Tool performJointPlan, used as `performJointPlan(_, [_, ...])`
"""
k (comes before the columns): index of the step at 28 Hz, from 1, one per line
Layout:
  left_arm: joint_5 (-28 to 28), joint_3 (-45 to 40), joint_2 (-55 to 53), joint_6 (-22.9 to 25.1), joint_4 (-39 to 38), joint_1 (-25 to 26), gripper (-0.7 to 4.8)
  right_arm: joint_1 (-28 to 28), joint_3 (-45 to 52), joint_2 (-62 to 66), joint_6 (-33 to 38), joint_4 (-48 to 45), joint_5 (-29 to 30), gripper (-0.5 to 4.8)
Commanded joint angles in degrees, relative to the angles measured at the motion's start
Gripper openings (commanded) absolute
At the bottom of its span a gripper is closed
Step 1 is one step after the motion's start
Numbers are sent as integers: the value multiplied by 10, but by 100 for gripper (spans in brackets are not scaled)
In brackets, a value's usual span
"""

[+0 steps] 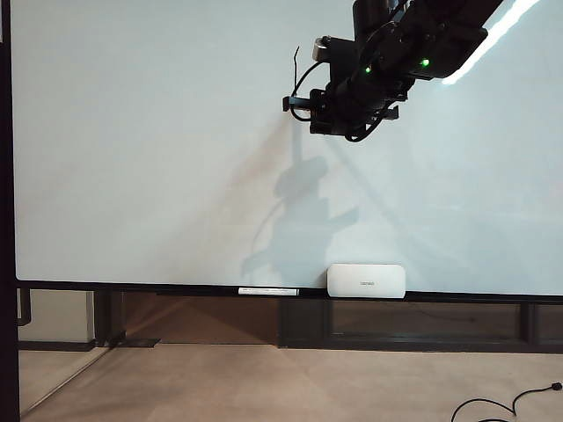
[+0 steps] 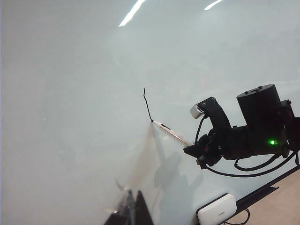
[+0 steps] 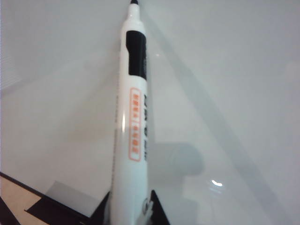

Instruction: Reach to the right to find the marker pen, pick it up, and write the number 15 on the whiteboard.

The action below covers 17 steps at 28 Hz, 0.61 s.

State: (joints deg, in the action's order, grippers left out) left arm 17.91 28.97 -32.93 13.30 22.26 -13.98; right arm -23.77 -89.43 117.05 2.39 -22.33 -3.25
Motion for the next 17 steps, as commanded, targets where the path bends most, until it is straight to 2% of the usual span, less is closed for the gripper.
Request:
performJointPlan(1, [1,3,1,2,3,1,-5,1,-1,-1,6,12,-9,-2])
performJointPlan(17, [1,3,1,1,-2,1,-5,0,-1,9,6,25,-5,-2])
